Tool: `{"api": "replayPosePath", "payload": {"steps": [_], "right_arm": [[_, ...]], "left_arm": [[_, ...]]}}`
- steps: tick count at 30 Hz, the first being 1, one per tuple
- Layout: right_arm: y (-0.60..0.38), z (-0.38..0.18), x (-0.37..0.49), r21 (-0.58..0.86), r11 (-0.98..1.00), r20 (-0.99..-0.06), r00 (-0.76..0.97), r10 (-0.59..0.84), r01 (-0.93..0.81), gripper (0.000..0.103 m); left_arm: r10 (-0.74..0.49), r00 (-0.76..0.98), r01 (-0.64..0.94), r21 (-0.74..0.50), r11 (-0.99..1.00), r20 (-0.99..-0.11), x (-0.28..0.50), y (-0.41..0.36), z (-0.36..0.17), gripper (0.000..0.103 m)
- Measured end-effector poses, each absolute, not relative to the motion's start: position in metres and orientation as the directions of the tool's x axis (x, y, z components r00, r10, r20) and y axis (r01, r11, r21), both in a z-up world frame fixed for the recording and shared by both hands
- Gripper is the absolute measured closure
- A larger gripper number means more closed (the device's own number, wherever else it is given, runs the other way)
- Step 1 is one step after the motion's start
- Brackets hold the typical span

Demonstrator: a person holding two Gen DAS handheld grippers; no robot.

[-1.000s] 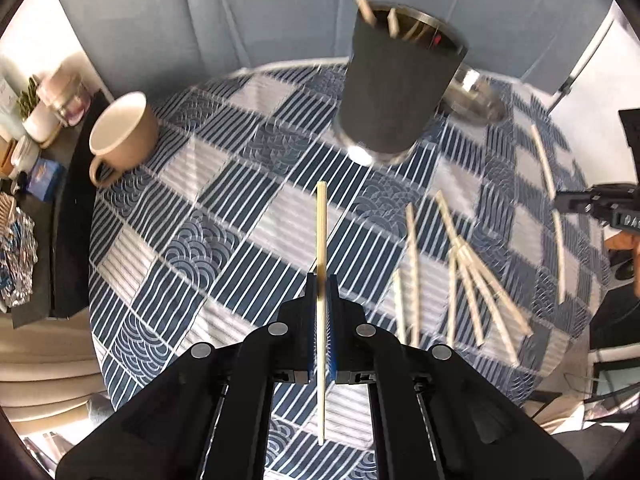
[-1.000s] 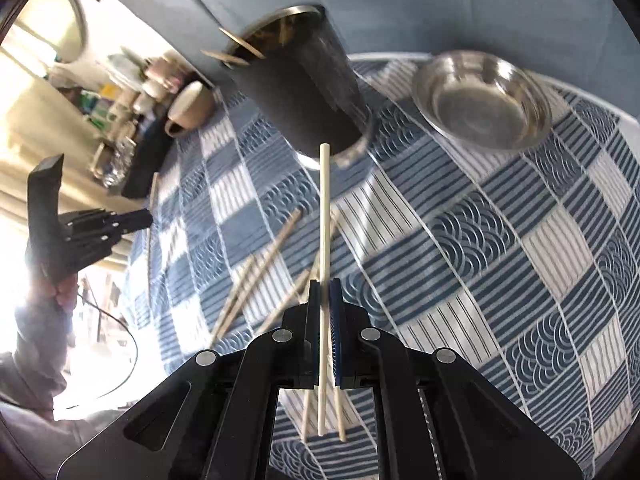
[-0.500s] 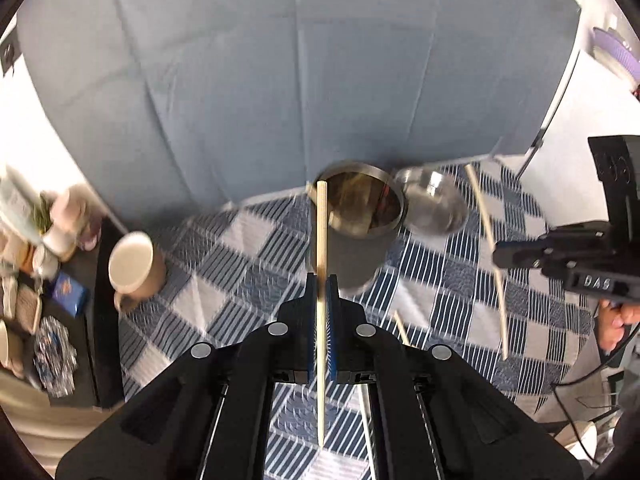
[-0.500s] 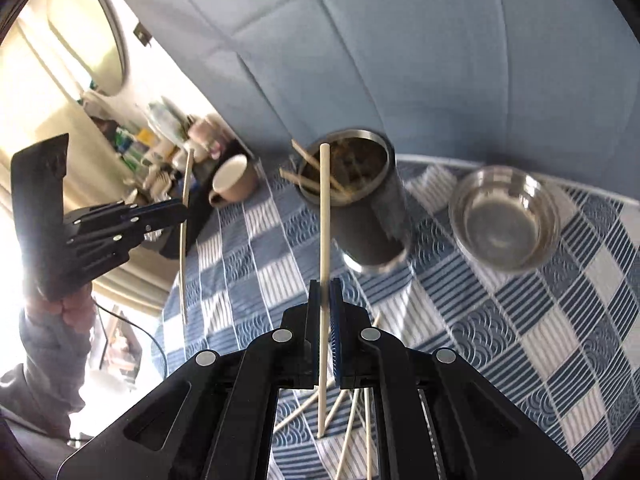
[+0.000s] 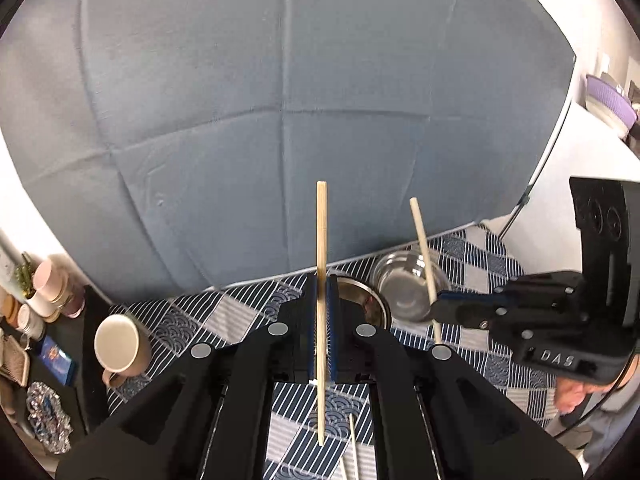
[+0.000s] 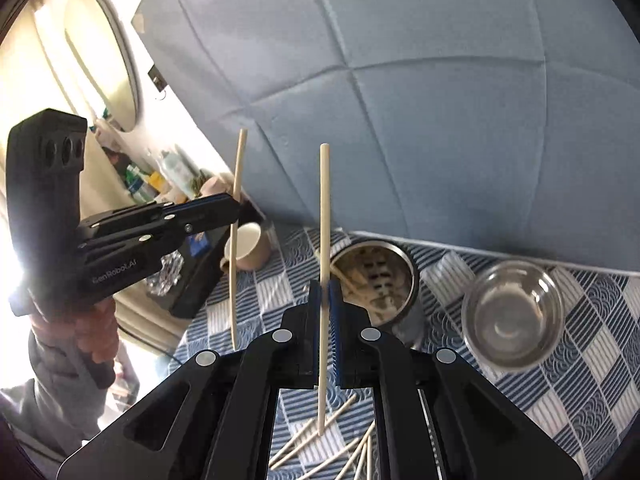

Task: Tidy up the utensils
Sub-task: 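Lift chopsticks over the black holder and open both grippers to drop them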

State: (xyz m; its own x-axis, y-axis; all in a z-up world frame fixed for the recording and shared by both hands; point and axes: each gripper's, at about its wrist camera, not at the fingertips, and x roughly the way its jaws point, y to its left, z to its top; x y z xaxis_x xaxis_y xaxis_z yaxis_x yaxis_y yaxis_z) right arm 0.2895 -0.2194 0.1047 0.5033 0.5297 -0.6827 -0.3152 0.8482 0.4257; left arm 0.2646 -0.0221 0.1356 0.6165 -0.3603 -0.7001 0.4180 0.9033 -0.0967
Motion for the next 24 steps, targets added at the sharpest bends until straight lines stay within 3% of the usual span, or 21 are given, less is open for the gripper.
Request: {"api": "replayPosePath", "payload": {"steps": [16, 21, 24], "right_arm": [[-0.228, 0.093, 0.359, 0.46, 0.849, -0.654, 0.548, 0.521, -0.259, 0.098], [-0.236, 0.092, 0.373, 0.483, 0.833, -0.591, 0.602, 0.537, -0.268, 0.098], [-0.237, 0.083, 0.375, 0.492, 0.821, -0.562, 0.616, 0.552, -0.288, 0.098]], "left_arm": [[-0.454, 0.61, 0.456, -0.181, 0.871, -0.649, 0.335, -0.043, 0.136, 0.098], [-0.506, 0.621, 0.471, -0.231, 0.851, -0.599, 0.351, -0.048, 0.13, 0.098], [-0.516, 0.624, 0.509, -0.196, 0.838, -0.586, 0.348, -0.052, 0.117, 0.098]]}}
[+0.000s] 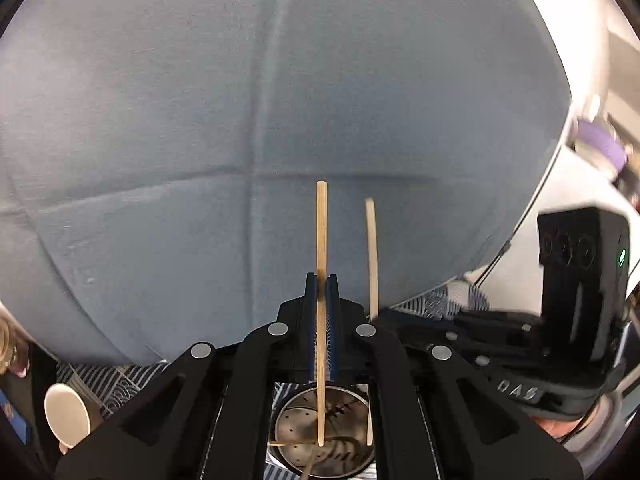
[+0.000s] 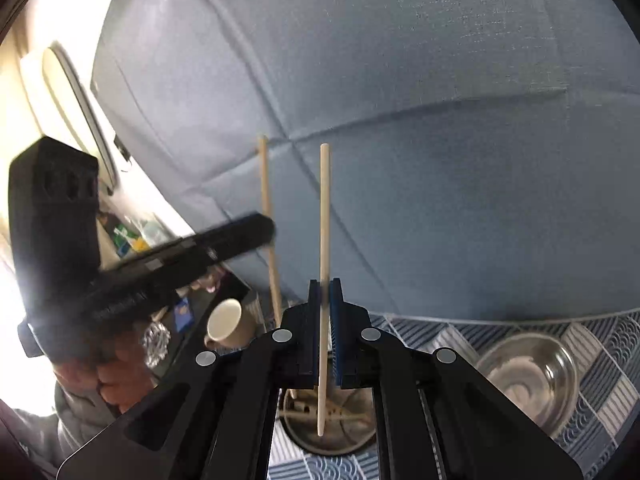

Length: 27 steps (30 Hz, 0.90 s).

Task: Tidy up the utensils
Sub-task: 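Lift chopsticks over the black holder and open both grippers to drop them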

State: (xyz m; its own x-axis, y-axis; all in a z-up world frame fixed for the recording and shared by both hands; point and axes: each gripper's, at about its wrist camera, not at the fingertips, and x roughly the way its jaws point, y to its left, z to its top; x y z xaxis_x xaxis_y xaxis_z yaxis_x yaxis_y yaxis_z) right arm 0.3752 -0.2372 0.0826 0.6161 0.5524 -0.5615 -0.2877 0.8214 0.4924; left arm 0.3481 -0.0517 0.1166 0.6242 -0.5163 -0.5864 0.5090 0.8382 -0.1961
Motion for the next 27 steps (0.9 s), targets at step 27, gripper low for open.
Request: {"api": "replayPosePath", "payload": {"steps": [27], "right_arm": [[-0.236, 0.029, 0.355, 0.478, 0.832, -0.555, 0.637, 0.535, -0.282, 0.098]], "left_arm": [[-0.488, 0.567, 0.562, -0.121, 0.818, -0.664, 0.317, -0.036, 0.022, 0.098]]}}
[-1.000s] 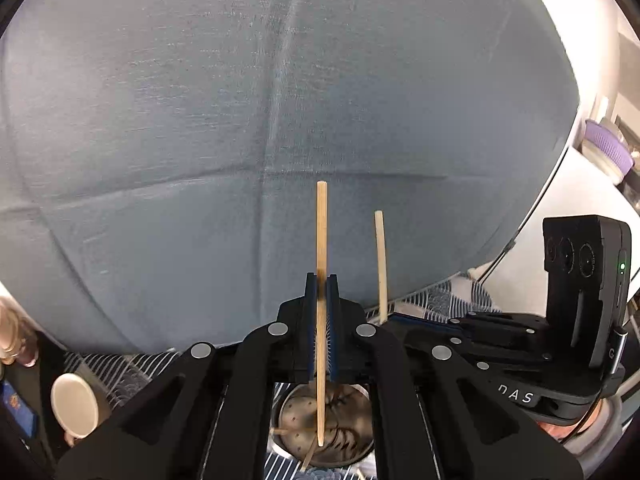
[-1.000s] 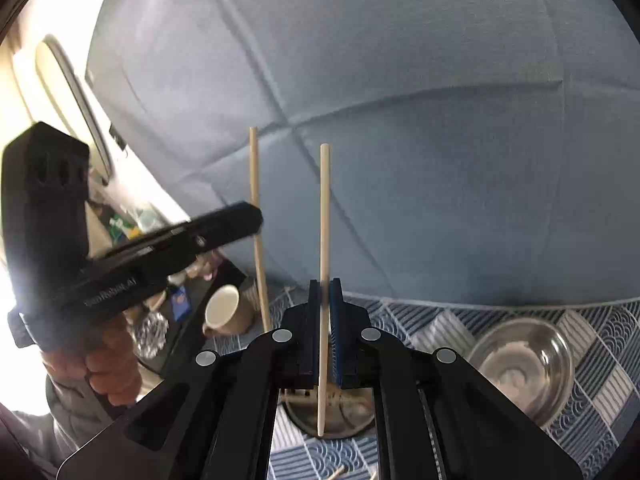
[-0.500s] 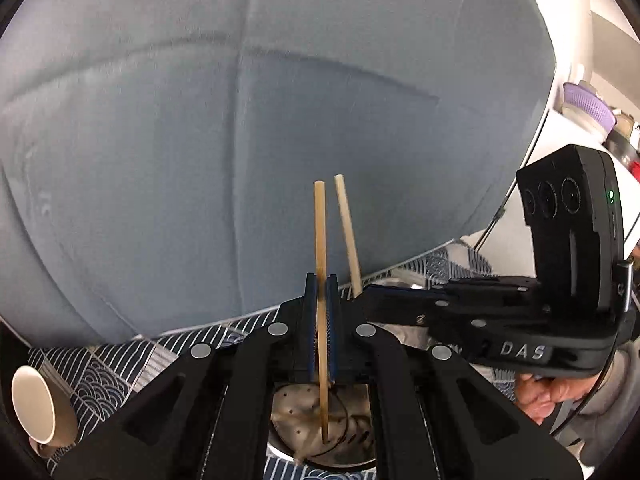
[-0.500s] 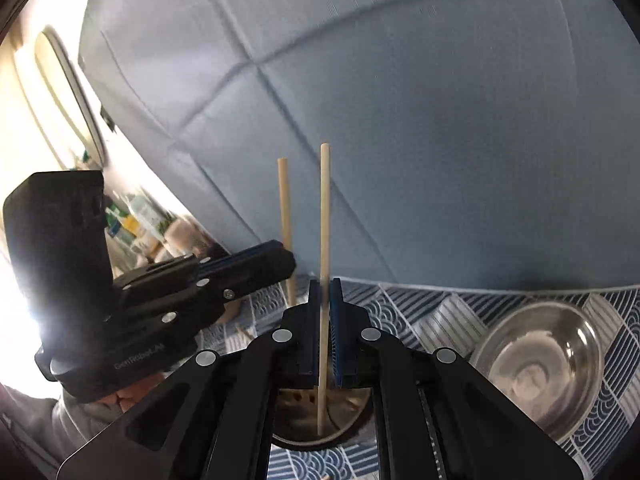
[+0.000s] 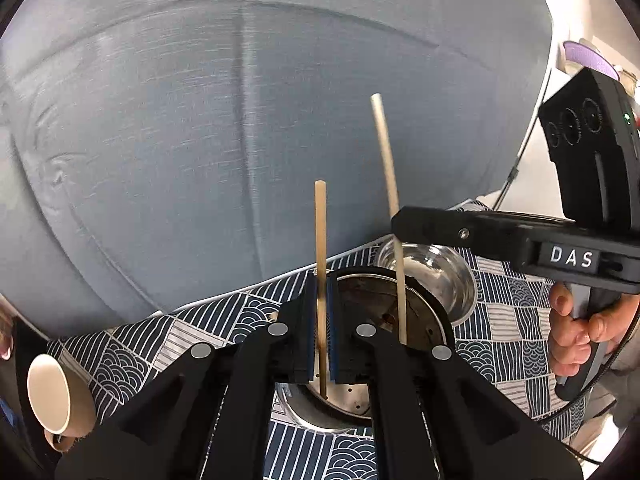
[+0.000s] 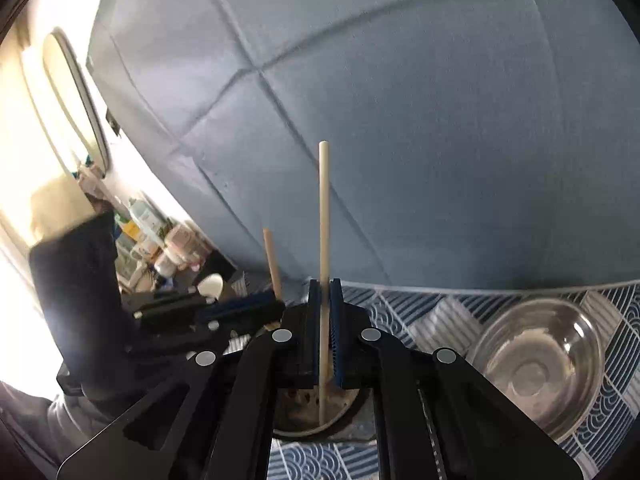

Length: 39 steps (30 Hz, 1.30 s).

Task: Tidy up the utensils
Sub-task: 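Lift chopsticks over the black holder and open both grippers to drop them, then lower both grippers to the table and each grasp another chopstick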

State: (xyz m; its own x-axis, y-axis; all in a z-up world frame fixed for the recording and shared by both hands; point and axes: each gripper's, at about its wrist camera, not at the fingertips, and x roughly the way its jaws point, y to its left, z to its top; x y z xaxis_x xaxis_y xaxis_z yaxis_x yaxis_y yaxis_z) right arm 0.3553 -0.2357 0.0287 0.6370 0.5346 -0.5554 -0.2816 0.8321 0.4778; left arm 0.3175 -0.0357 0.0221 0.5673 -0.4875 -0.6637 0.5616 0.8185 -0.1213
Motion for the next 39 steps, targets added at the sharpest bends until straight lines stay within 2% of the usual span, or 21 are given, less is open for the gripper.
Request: {"api": "replayPosePath", "payload": {"steps": [7, 14, 17, 18, 19, 20, 21, 22, 24, 30, 39], "right_arm": [[-0.22, 0.024, 0.336, 0.361, 0.878, -0.557, 0.683, 0.473, -0.314, 0.098], [-0.223, 0.023, 0.326, 0.363, 0.883, -0.567, 0.681, 0.464, -0.299, 0.095], [-0.227, 0.028, 0.321, 0.349, 0.892, -0.57, 0.69, 0.446, -0.288, 0.094], [-0.229, 0.03, 0.32, 0.343, 0.896, -0.574, 0.691, 0.439, -0.283, 0.094], [-0.23, 0.031, 0.319, 0.339, 0.899, -0.578, 0.693, 0.432, -0.277, 0.088], [-0.232, 0.033, 0.317, 0.338, 0.902, -0.582, 0.694, 0.424, -0.268, 0.081], [-0.232, 0.035, 0.316, 0.339, 0.903, -0.58, 0.697, 0.42, -0.263, 0.069], [-0.235, 0.037, 0.312, 0.339, 0.906, -0.576, 0.705, 0.414, -0.255, 0.065], [-0.237, 0.04, 0.307, 0.343, 0.907, -0.574, 0.709, 0.409, -0.245, 0.064], [-0.24, 0.045, 0.286, 0.331, 0.917, -0.598, 0.702, 0.386, -0.222, 0.052], [-0.233, 0.031, 0.253, 0.315, 0.927, -0.653, 0.663, 0.366, -0.201, 0.04]], "left_arm": [[-0.484, 0.571, 0.544, -0.136, 0.828, -0.663, 0.314, -0.023, 0.02, 0.098], [-0.481, 0.565, 0.532, -0.149, 0.833, -0.67, 0.309, -0.016, 0.023, 0.096], [-0.496, 0.562, 0.519, -0.184, 0.835, -0.662, 0.309, -0.01, 0.026, 0.08], [-0.497, 0.566, 0.517, -0.186, 0.836, -0.658, 0.308, -0.008, 0.028, 0.071], [-0.498, 0.575, 0.515, -0.187, 0.837, -0.649, 0.306, -0.005, 0.032, 0.063], [-0.5, 0.583, 0.512, -0.188, 0.838, -0.641, 0.304, -0.003, 0.035, 0.06], [-0.502, 0.587, 0.512, -0.19, 0.838, -0.635, 0.302, -0.001, 0.037, 0.056], [-0.502, 0.592, 0.509, -0.19, 0.84, -0.631, 0.3, 0.003, 0.041, 0.052], [-0.497, 0.599, 0.504, -0.187, 0.843, -0.627, 0.298, 0.006, 0.043, 0.048], [-0.475, 0.598, 0.489, -0.176, 0.854, -0.646, 0.284, 0.022, 0.041, 0.028], [-0.457, 0.507, 0.479, -0.202, 0.854, -0.731, 0.26, 0.035, 0.007, 0.024]]}}
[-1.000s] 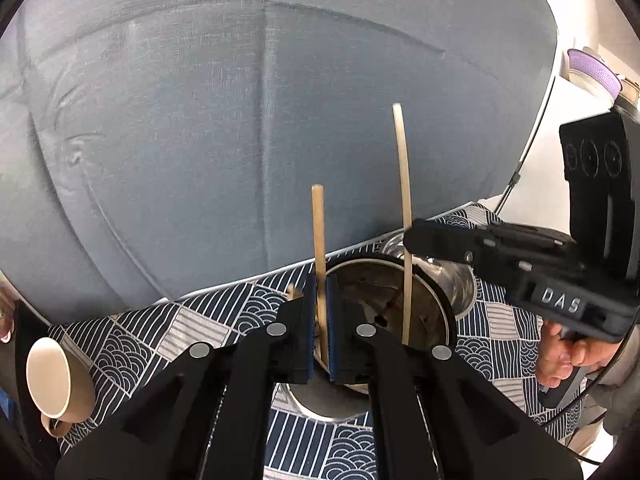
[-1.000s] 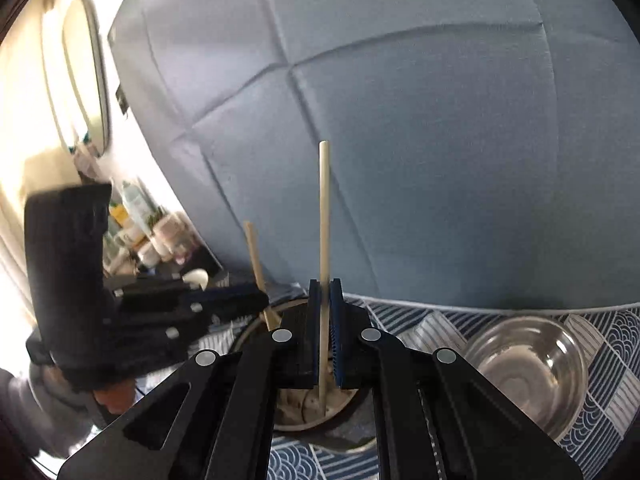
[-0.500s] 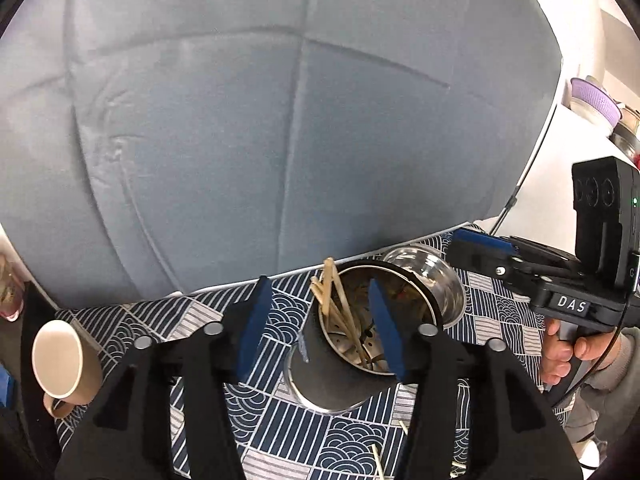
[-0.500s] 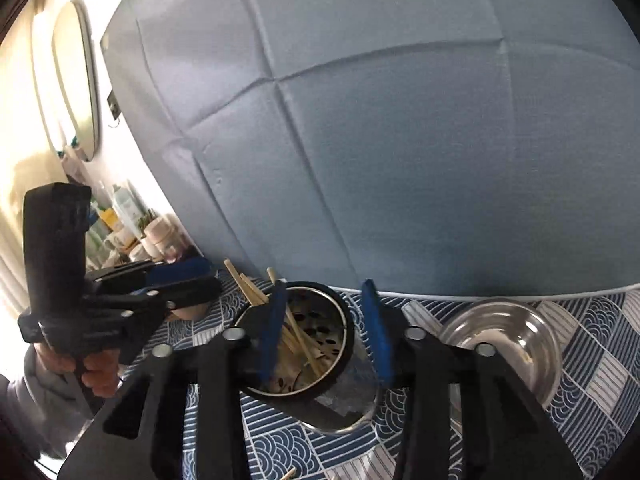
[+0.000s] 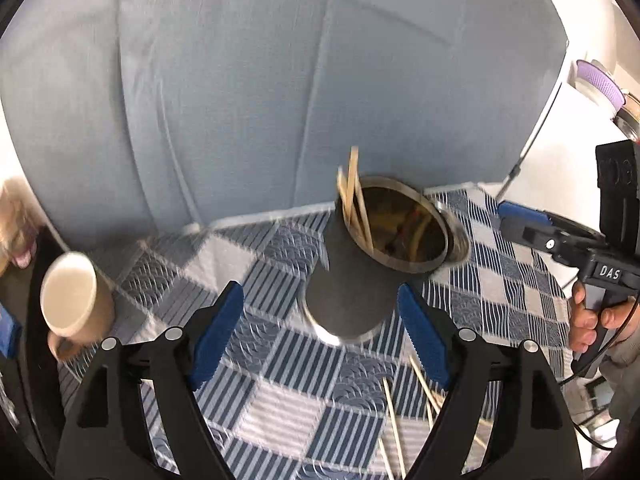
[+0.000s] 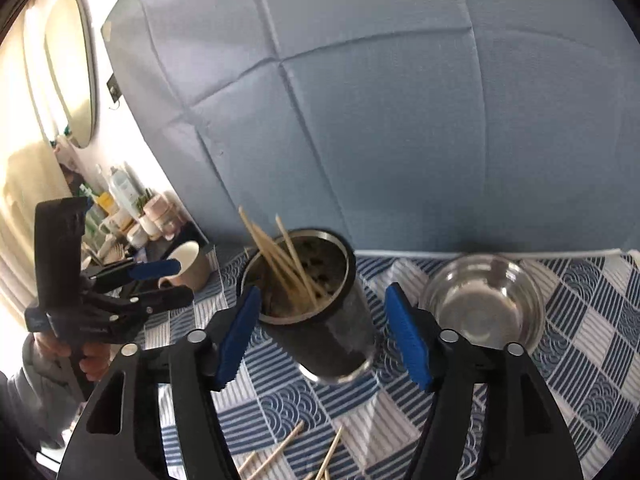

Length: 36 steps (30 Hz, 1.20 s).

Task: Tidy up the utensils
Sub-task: 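Lower both grippers to the table and each grasp another chopstick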

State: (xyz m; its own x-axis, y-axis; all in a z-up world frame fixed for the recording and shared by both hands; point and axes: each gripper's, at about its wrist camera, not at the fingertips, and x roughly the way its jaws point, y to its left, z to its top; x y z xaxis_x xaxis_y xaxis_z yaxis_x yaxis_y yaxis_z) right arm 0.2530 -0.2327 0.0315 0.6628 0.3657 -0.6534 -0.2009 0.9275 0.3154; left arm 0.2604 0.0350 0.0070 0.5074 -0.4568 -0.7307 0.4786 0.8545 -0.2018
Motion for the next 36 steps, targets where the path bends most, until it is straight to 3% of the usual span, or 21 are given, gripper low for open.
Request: {"api": "replayPosePath", "payload": {"steps": [12, 26, 29, 31, 36], "right_arm": [[-0.23, -0.015, 0.205, 0.292, 0.931, -0.761, 0.536, 0.365, -0.22, 0.037], [-0.225, -0.091, 0.167, 0.268, 0.918, -0.901, 0.26, 0.346, -0.293, 0.037], [-0.22, -0.1, 0.163, 0.273, 0.909, -0.912, 0.214, 0.349, -0.315, 0.039], [-0.214, -0.108, 0.16, 0.249, 0.907, -0.928, 0.184, 0.323, -0.339, 0.047], [-0.209, -0.121, 0.155, 0.188, 0.921, -0.955, 0.157, 0.253, -0.342, 0.049]], "left_arm": [[-0.345, 0.407, 0.466, -0.132, 0.875, -0.846, 0.206, 0.028, -0.052, 0.024], [-0.207, 0.285, 0.419, -0.073, 0.905, -0.936, 0.158, 0.01, -0.118, 0.024], [-0.164, 0.27, 0.427, -0.035, 0.903, -0.949, 0.151, 0.007, -0.126, 0.024], [-0.151, 0.254, 0.428, -0.029, 0.903, -0.955, 0.147, 0.006, -0.131, 0.024], [-0.112, 0.236, 0.434, 0.002, 0.901, -0.965, 0.14, 0.006, -0.142, 0.024]]}}
